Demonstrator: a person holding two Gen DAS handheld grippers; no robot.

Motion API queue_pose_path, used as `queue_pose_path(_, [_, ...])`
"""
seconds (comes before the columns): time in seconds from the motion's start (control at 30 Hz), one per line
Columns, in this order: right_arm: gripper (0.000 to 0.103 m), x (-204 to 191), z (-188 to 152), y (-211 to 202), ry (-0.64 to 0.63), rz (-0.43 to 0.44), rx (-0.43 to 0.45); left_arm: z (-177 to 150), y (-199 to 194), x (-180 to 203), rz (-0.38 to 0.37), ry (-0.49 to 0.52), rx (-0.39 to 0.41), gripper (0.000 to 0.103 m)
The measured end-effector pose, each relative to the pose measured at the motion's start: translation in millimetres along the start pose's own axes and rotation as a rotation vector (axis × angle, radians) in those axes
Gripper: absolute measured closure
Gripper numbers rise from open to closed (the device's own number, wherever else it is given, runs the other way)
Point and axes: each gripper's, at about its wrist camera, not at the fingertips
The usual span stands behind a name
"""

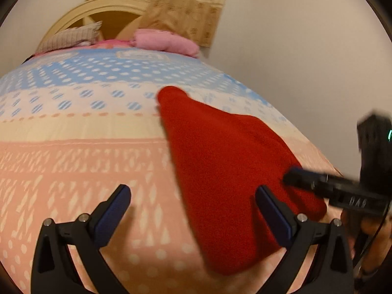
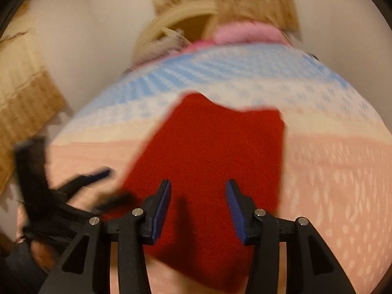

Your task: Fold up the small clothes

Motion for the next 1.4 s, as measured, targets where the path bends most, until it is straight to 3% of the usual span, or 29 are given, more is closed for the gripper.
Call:
queue_pose_path(0.1, [0.057, 20, -4, -3, 0.036, -0.027, 0.002, 11, 19, -6, -0.001, -0.053, -0.064, 0.0])
queue_pose_path(0.23, [0.057, 31, -10, -1, 0.044, -0.011, -0.005, 16, 42, 6, 0.029, 0.013, -0.121, 0.0])
queue_pose_path(0.43, [0.055, 35, -12, -5, 0.08, 0.042, 0.017, 6, 39, 3, 0.014, 0.0, -0.117, 0.0])
queue_pose_path(0.53, [0.055, 37, -3, -23, 0.105, 0.098, 0.094, 6, 36, -11, -0.035, -0.07, -0.126, 0.0])
queue_pose_path(0.63, [0.046, 51, 5, -31, 0.182, 0.091, 0.146, 7, 29, -16, -0.063, -0.11, -0.098, 0.0])
queue_pose_path(0.77, [0.046, 80, 13, -11, 0.285, 0.075, 0.109, 6, 31, -7, -0.05, -0.069, -0.097, 0.0])
queue_pose_path(0.87, [0.046, 97, 17, 9, 0.341, 0.115, 0.061, 6, 34, -1, -0.034, -0.036, -0.106, 0.0])
queue_pose_path(1.07, [0.046, 110, 22, 33, 0.365, 0.107, 0.017, 5, 37, 1, -0.022, -0.013, -0.122, 0.0])
queue_pose_path(1.4, [0.046, 125, 34, 56, 0.385, 0.187, 0.008, 4, 41, 5, -0.046, 0.013, -0.136, 0.0])
Point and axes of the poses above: each gripper's, at about its wrist camera, not at the fingertips, and y roughly the way its jaws point, x to its right, z to its top, and after that the axes turned 5 degrees about -y, right-handed
